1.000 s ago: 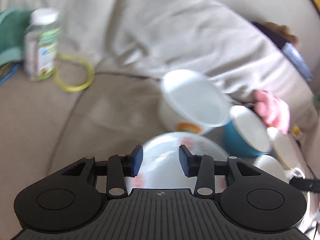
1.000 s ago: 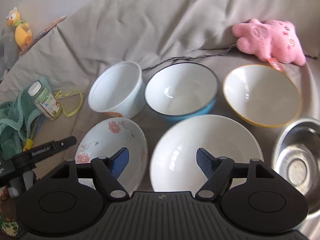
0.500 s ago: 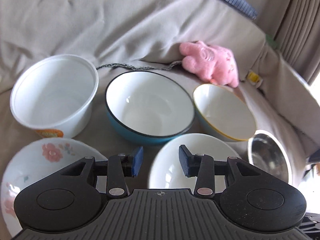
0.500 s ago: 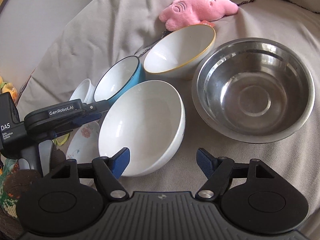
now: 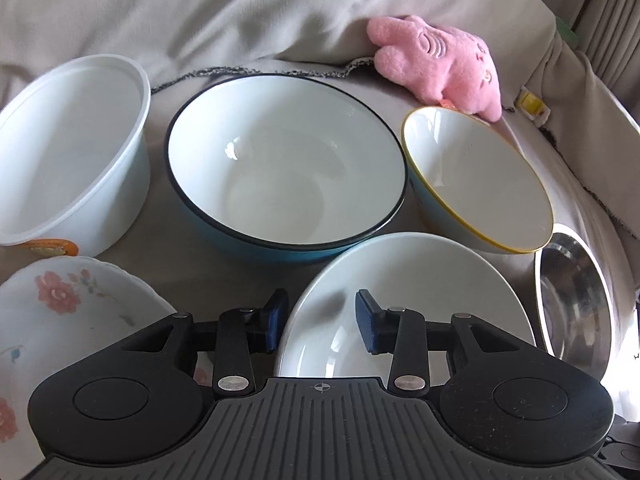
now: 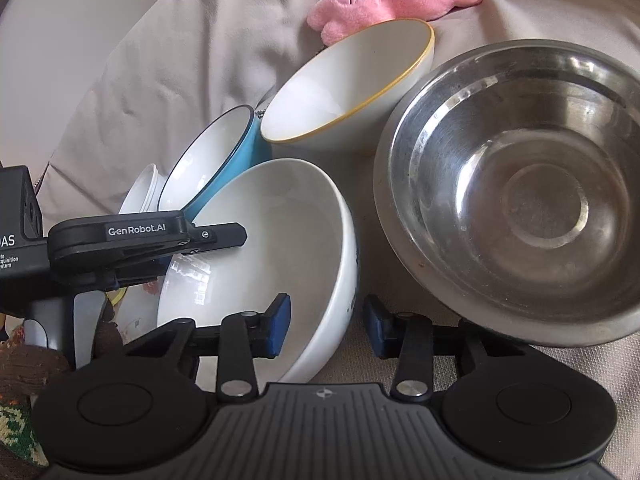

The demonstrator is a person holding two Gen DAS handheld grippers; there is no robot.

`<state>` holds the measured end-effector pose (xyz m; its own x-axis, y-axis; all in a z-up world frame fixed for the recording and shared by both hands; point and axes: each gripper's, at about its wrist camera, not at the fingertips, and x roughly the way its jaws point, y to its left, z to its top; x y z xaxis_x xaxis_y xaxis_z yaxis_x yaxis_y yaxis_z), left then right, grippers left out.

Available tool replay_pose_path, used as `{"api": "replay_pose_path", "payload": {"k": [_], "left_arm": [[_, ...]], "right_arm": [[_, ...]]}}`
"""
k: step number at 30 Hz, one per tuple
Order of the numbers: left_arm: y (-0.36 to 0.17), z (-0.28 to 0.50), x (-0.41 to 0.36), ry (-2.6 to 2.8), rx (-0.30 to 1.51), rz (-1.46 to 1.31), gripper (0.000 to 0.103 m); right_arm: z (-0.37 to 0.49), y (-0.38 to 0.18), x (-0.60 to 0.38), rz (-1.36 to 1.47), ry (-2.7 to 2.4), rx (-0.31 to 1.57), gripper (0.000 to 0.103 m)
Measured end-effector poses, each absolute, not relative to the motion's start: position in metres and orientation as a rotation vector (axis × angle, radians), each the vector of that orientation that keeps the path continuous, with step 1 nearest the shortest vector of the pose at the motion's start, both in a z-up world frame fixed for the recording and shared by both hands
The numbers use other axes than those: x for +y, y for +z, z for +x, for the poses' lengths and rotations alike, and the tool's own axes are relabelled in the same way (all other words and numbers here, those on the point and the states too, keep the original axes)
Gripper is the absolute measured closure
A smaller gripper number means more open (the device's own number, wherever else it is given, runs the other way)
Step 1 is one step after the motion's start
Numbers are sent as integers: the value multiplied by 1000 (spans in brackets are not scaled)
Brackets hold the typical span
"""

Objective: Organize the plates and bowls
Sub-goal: 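Grasp the rim of the large white bowl with the left gripper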

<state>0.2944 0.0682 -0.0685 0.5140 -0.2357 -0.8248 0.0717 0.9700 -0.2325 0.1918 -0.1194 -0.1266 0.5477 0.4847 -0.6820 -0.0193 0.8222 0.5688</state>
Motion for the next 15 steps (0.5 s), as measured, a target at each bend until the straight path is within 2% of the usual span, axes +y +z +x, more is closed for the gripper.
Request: {"api": "replay_pose_path", "payload": {"k": [15], "left_arm": [[-68,243,36,-229,1125,-89,61]], "right_arm": [[151,-127,-148,493,367,955,65]]}}
